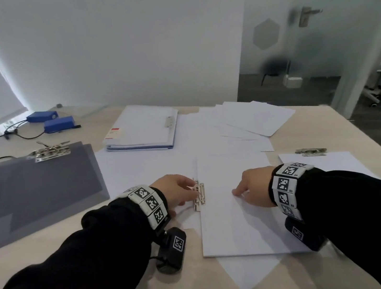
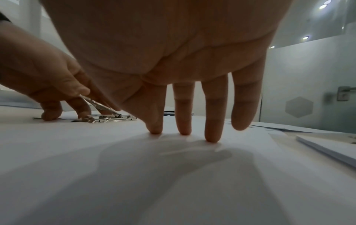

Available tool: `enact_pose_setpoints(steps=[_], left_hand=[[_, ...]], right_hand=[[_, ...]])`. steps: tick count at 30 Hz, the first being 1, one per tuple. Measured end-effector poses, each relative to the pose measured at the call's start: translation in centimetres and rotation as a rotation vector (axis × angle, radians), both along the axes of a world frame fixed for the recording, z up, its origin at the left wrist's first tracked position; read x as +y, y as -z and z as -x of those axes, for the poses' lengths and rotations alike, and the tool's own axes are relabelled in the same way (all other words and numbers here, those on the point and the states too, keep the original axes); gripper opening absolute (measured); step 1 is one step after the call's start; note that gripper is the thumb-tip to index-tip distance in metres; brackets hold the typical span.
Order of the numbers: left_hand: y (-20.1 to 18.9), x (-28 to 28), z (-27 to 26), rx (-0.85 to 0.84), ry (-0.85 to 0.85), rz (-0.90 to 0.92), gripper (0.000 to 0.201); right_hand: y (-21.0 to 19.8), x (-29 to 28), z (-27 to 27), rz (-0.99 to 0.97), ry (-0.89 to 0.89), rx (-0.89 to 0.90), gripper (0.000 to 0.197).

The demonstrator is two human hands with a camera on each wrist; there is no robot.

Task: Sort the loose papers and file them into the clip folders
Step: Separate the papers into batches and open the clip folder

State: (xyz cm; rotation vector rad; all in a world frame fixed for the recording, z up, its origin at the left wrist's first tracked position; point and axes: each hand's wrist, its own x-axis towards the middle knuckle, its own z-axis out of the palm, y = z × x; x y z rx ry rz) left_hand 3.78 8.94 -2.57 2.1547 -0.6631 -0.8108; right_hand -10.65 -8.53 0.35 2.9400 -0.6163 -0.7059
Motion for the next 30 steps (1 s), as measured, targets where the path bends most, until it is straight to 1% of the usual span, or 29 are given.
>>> enact_pose_setpoints(steps=[3,6,9,11,16,21,27,30], left_hand=[[0.0,-0.4,0.1,-0.093,0.089,-0.081,0.063],[-0.2,-1.2,0.4,-0.194,0.15,-0.195,0.075],[-0.1,-1.6,0.1,-0.225,0.173,-0.27,0.09],[0.0,-1.6,-0.1,-0.225,0.175,-0.285,0.09],[0.2,-1.5,-0.4,-0.237,0.155,-0.294,0.082],[0.5,-1.9,-0.4,-0.22,0.142,-0.314,0.084],[0.0,-2.3,0.1,-0.313,0.195,-0.383,0.081],[0.0,-2.3,0.1,-0.304,0.189,-0.388,0.08]], right_hand=[[-0.3,0.6,-0.5,0.036,0.064,0.02,0.042],[-0.4,1.0,-0.8,0.072,0.08,0.04,0.047],[-0.5,1.1,-0.7,0.088,0.081,0.055,0.048],[-0.7,1.2,-0.6,0.094,0.077,0.08,0.047],[-1.0,1.4,-0.7,0.097,0.061,0.12,0.045],[-1.1,1.3,-0.7,0.081,0.075,0.105,0.044],[-1.1,1.2,-0.7,0.078,0.075,0.092,0.044],[-0.9,1.1,-0.5,0.083,0.052,0.088,0.044]])
